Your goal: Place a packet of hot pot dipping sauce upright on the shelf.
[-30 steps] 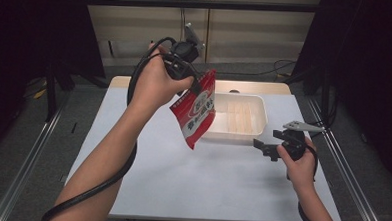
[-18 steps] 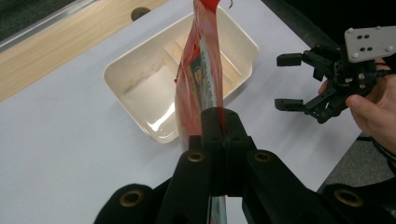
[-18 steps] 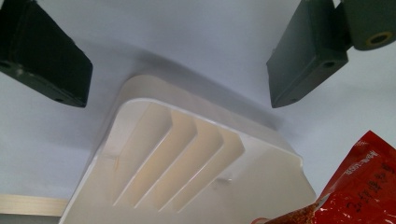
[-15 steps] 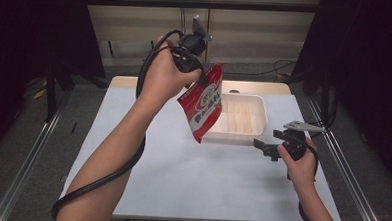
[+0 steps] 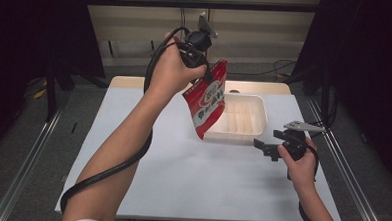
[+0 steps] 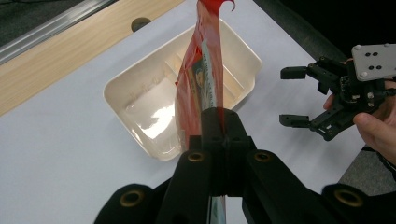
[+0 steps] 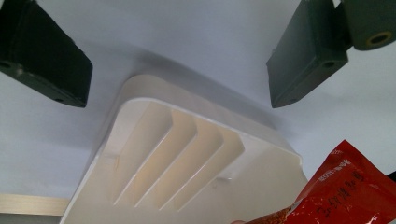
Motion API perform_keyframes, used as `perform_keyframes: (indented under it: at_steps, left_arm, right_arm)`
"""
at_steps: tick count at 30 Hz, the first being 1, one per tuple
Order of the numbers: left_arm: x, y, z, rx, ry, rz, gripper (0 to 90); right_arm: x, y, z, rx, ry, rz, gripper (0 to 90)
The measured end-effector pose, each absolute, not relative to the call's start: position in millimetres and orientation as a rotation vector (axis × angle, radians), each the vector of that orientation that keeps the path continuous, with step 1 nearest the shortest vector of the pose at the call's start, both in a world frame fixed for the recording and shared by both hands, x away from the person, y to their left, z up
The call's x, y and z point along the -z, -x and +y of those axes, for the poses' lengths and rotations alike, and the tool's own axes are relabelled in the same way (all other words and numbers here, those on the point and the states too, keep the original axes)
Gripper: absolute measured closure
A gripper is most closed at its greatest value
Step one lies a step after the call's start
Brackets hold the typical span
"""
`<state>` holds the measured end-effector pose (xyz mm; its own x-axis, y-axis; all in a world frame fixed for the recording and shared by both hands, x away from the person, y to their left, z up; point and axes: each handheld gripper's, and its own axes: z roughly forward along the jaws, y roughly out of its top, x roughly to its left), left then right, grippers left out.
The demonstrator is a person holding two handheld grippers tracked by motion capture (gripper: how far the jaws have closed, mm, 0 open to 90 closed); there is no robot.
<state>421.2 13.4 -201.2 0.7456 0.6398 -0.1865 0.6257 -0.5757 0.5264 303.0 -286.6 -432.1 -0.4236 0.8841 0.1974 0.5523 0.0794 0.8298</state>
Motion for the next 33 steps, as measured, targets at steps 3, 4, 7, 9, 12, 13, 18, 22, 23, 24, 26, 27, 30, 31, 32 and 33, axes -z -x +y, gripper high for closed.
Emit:
perform_keyframes:
  at_steps: [3,4,7,9,12,13,18,22,23,24,26,27,30,31,32,33]
  left_arm:
    - [201,-425,11,-0.033,-2.381,0.939,90.0]
    - [201,-425,10,-0.037,-2.373,0.948,90.0]
    - [199,-427,8,-0.041,-2.372,0.943,90.0]
    - [199,-428,7,-0.043,-2.368,0.941,90.0]
    - [199,-430,4,-0.036,-2.374,0.937,90.0]
    - [199,-431,3,-0.037,-2.378,0.939,90.0]
    - [199,-434,1,-0.045,-2.372,0.935,90.0]
    - [199,-437,0,-0.058,-2.361,0.942,90.0]
    - [198,-438,1,-0.065,-2.374,0.930,90.0]
    - [198,-438,1,-0.065,-2.374,0.930,90.0]
    - [200,-439,1,-0.069,-2.354,0.945,90.0]
    - [200,-440,1,-0.071,-2.343,0.951,90.0]
    - [200,-443,1,-0.080,-2.341,0.948,90.0]
    - [200,-443,1,-0.086,-2.338,0.948,90.0]
    - [200,-443,1,-0.090,-2.343,0.950,90.0]
    - [200,-443,1,-0.096,-2.344,0.951,90.0]
  right_arm:
    - [432,-303,-288,-1.283,-1.419,2.005,6.6]
    - [432,-303,-288,-1.283,-1.421,2.002,6.6]
    - [432,-303,-289,-1.287,-1.424,2.002,6.6]
    - [432,-303,-289,-1.286,-1.422,2.002,6.6]
    - [432,-303,-289,-1.288,-1.422,2.000,6.6]
    - [432,-303,-289,-1.288,-1.423,2.000,6.6]
    - [432,-303,-289,-1.287,-1.420,2.003,6.6]
    - [431,-303,-290,-1.287,-1.424,1.997,6.6]
    - [431,-303,-290,-1.288,-1.424,2.000,6.6]
    - [431,-303,-290,-1.288,-1.424,2.000,6.6]
    - [431,-303,-291,-1.286,-1.427,1.999,6.6]
    - [431,-303,-291,-1.288,-1.421,2.000,6.6]
    - [431,-303,-291,-1.289,-1.423,1.996,6.6]
    - [431,-303,-291,-1.285,-1.421,1.998,6.6]
    - [431,-303,-291,-1.285,-1.421,2.001,6.6]
    - [431,-303,-290,-1.287,-1.423,2.000,6.6]
